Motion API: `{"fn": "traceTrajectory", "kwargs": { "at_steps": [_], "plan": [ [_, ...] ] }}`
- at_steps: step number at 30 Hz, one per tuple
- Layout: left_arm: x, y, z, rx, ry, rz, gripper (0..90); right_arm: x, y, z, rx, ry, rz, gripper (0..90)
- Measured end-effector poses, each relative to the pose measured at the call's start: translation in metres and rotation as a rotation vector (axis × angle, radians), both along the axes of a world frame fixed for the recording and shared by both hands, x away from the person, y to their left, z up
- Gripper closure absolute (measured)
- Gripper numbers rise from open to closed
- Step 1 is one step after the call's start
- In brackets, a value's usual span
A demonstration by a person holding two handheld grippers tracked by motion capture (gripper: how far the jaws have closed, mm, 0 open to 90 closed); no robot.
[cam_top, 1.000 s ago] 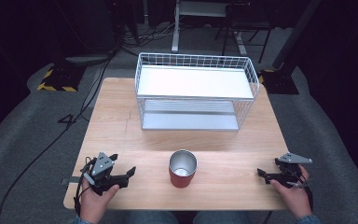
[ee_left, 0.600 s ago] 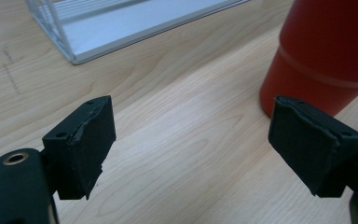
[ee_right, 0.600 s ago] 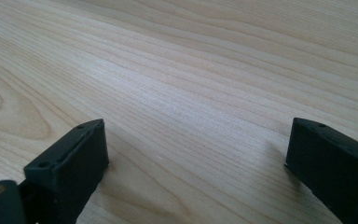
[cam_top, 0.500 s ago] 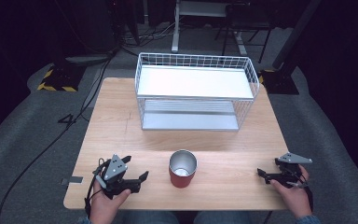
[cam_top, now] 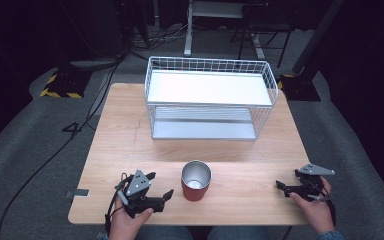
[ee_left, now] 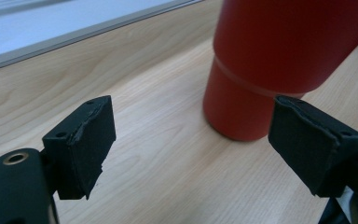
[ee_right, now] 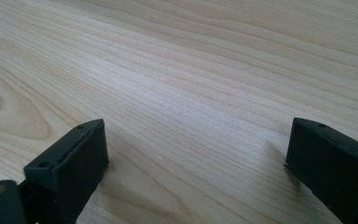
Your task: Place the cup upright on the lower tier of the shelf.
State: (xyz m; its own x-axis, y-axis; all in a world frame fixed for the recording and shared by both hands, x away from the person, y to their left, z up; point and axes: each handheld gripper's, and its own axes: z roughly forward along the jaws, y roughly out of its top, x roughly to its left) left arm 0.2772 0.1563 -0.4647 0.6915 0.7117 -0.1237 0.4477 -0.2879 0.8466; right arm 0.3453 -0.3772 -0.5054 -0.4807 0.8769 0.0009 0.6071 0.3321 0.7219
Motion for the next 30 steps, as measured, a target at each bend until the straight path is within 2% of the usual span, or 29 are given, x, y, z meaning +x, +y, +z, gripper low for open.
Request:
{"fn": "traceTrajectory", "kwargs": {
  "at_steps": [7,9,15,18,19,30],
  "plan": [
    [-0.002,-0.020,-0.005,-0.007,-0.001,-0.027,15.6,0.000,0.000,0.000,-0.003,-0.003,0.002,5.5],
    [-0.001,-0.025,-0.008,-0.015,0.009,-0.036,15.6,0.000,0.000,0.000,-0.001,-0.003,0.002,5.5],
    [0.001,-0.040,-0.017,-0.009,0.013,-0.068,15.5,0.000,0.000,0.000,-0.002,-0.003,0.002,5.5],
    [0.000,-0.046,-0.023,0.003,0.010,-0.067,15.6,0.000,0.000,0.000,-0.003,-0.003,0.002,5.5],
    [0.000,-0.047,-0.024,-0.007,0.012,-0.065,15.6,0.000,0.000,0.000,-0.003,-0.003,0.002,5.5],
    [0.004,-0.069,-0.029,-0.005,-0.012,-0.069,15.5,0.000,0.000,0.000,-0.001,-0.003,0.002,5.5]
  ]
}}
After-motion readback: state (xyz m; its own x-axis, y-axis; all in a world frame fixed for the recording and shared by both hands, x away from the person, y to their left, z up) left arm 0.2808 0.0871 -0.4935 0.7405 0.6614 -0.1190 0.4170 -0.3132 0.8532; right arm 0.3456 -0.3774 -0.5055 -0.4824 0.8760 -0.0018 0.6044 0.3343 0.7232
